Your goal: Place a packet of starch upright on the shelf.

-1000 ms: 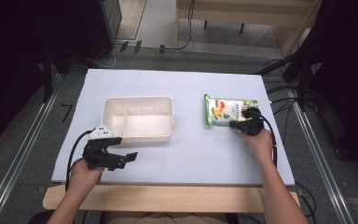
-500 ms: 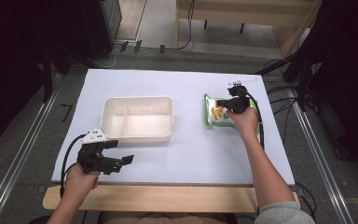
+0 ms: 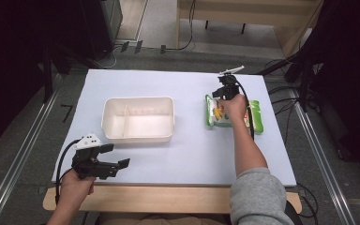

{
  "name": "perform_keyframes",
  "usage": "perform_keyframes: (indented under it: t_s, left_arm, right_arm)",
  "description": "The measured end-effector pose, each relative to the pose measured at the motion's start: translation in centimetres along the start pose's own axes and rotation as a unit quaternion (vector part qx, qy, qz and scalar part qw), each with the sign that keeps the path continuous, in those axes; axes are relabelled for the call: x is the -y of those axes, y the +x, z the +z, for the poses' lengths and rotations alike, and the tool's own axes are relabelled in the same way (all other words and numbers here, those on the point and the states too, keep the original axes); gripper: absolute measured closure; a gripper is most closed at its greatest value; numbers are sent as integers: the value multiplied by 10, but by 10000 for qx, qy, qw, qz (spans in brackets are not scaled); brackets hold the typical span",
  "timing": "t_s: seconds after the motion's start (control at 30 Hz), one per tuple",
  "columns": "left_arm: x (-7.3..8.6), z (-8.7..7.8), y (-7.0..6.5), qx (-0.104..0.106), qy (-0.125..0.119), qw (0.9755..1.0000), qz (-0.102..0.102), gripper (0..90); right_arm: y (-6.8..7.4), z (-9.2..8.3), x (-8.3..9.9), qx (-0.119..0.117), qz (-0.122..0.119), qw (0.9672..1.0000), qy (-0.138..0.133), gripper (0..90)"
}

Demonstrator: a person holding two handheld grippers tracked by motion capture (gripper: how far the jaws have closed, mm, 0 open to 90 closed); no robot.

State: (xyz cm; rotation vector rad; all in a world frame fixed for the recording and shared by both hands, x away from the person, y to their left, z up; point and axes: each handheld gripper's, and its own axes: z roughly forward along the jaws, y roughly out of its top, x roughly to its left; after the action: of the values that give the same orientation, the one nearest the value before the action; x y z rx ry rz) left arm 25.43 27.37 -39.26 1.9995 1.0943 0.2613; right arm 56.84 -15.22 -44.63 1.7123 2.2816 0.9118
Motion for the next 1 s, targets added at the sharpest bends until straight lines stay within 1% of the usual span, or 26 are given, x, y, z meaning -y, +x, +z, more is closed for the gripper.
perform_keyframes:
  t_s: [0.03, 0.1, 0.2, 0.23, 0.27, 0.3, 0.33, 0.37, 0.4, 0.43, 0.47, 0.57, 0.67, 0.73, 0.8, 0.9, 0.97, 1.0]
  left_arm:
    - [0, 0, 0, 0, 0, 10000, 0, 147]
    - [1, -1, 1, -41, 9, 10000, -6, 147]
    - [1, -1, 1, -48, 37, 10000, 23, 147]
    - [1, 0, 0, -59, 53, 10000, 36, 147]
    - [1, 0, 0, -59, 53, 10000, 36, 147]
    - [1, 0, -1, -71, 58, 10000, 37, 147]
    - [0, 1, -2, -54, 58, 9999, 61, 147]
    - [0, 1, -2, -54, 58, 9999, 61, 147]
    - [0, 1, -3, -85, 84, 9999, 65, 147]
    - [0, 2, -3, -77, 78, 9999, 69, 147]
    - [0, 2, -3, -70, 69, 9999, 68, 147]
    - [-1, 2, -3, -96, 73, 9999, 84, 147]
    - [-1, 3, -2, -67, 57, 9999, 72, 147]
    - [-2, 3, -2, -72, 60, 9999, 77, 147]
    - [-3, 5, -2, -43, 38, 10000, 64, 147]
    - [-4, 5, -1, -44, 49, 10000, 70, 147]
    - [-5, 6, 0, 1, 32, 10000, 88, 147]
    - [-5, 6, 0, 1, 32, 10000, 88, 147]
  right_arm:
    - [-1, 2, 0, 27, 25, 10000, 42, 900]
    - [-3, 8, 3, -34, 44, 9998, 166, 900]
    - [-1, 11, 4, -80, 8, 9998, 185, 900]
    - [1, 11, 5, -130, -67, 9995, 276, 900]
    - [1, 11, 5, -130, -67, 9995, 276, 900]
    - [3, 10, 7, -294, -148, 9987, 399, 900]
    - [5, 10, 8, -343, -170, 9983, 446, 900]
    - [5, 10, 8, -343, -170, 9983, 446, 900]
    - [7, 9, 9, -399, -247, 9977, 486, 900]
    - [14, 7, 13, -453, -406, 9966, 557, 900]
    - [16, 6, 16, -475, -495, 9962, 537, 900]
    - [20, 2, 21, -549, -556, 9955, 535, 900]
    - [26, -3, 31, -719, -662, 9941, 469, 900]
    - [27, -4, 33, -749, -669, 9937, 489, 900]
    - [30, -6, 37, -817, -811, 9920, 509, 900]
    - [33, -8, 40, -868, -786, 9916, 544, 900]
    - [35, -10, 43, -950, -837, 9902, 597, 900]
    - [35, -10, 43, -950, -837, 9902, 597, 900]
